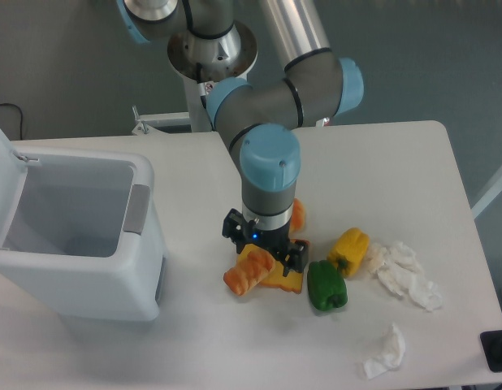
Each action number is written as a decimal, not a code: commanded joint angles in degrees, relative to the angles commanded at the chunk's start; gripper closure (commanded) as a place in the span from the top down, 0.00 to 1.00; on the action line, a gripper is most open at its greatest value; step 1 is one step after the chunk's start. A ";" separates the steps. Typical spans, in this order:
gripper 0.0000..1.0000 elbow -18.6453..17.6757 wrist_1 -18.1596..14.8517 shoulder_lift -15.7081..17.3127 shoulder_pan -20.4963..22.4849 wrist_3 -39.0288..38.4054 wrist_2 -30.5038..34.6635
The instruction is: Pick up the square bread
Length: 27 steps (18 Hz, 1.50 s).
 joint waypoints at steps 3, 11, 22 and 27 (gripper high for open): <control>1.00 -0.53 -0.09 -1.49 -0.09 1.50 0.35; 1.00 -0.53 -0.09 -3.60 -0.79 2.38 0.26; 1.00 -0.62 -0.09 -4.92 -1.06 2.12 0.26; 1.00 -0.79 -0.09 -5.36 -1.41 2.12 0.35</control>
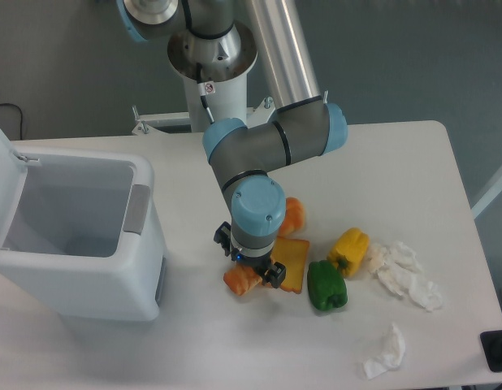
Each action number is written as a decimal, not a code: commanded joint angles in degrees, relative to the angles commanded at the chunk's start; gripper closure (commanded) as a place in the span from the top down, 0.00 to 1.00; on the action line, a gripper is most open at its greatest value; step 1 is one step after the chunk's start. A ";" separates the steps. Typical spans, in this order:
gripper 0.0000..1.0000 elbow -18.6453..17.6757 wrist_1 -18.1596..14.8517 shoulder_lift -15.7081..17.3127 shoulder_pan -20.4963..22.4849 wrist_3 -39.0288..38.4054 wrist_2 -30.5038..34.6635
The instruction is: Pick up the square bread
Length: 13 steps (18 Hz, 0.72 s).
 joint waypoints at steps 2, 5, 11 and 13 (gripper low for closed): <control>0.96 0.00 0.00 0.00 0.00 -0.09 0.00; 0.83 0.00 0.00 0.00 -0.17 -0.26 0.00; 0.38 0.09 -0.09 0.17 -0.26 -0.44 0.00; 0.35 0.35 0.00 0.26 -0.26 -0.61 -0.09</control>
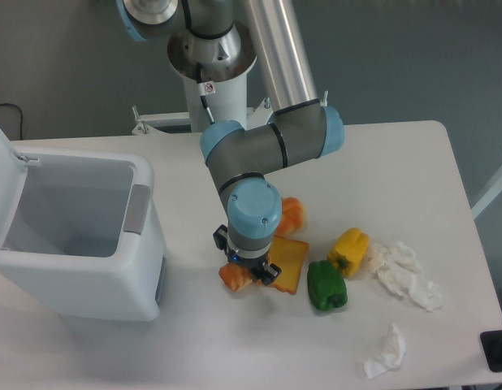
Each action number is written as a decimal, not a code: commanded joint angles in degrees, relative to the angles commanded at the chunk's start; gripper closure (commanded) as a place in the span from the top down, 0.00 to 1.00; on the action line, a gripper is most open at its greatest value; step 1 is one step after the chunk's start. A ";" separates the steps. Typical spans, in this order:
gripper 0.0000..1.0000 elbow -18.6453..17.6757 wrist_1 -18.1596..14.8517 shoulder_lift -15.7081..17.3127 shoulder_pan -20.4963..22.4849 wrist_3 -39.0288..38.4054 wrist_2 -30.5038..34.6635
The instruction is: Pick up the square bread
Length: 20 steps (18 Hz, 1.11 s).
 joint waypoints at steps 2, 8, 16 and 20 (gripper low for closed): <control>0.34 0.53 -0.09 0.09 0.09 0.09 0.00; 0.33 0.88 -0.09 0.88 0.26 0.26 0.00; 0.33 3.69 -0.26 5.44 2.54 4.03 -0.35; 0.33 4.04 -0.26 6.85 3.78 6.76 -0.44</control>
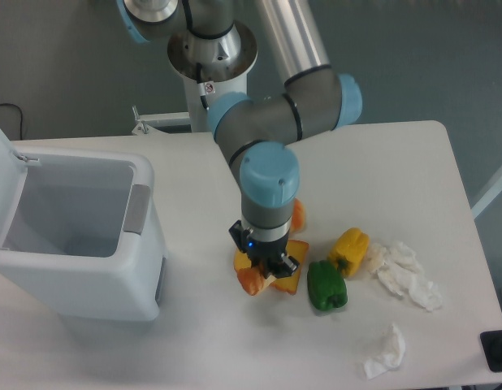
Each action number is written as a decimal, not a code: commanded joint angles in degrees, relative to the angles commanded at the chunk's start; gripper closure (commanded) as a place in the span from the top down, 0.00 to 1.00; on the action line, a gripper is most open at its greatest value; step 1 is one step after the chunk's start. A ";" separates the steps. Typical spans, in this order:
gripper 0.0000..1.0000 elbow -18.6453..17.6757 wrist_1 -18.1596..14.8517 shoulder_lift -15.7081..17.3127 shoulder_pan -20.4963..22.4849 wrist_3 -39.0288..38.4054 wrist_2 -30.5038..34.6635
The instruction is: Pick up the square bread
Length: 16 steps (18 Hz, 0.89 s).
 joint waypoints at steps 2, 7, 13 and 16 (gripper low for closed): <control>0.33 0.44 0.09 1.23 0.35 1.67 0.00; 0.33 1.67 -0.09 4.39 4.47 4.21 -1.66; 0.33 1.67 -2.28 7.29 8.35 9.84 -3.51; 0.33 1.50 -4.04 8.61 10.02 13.79 -3.51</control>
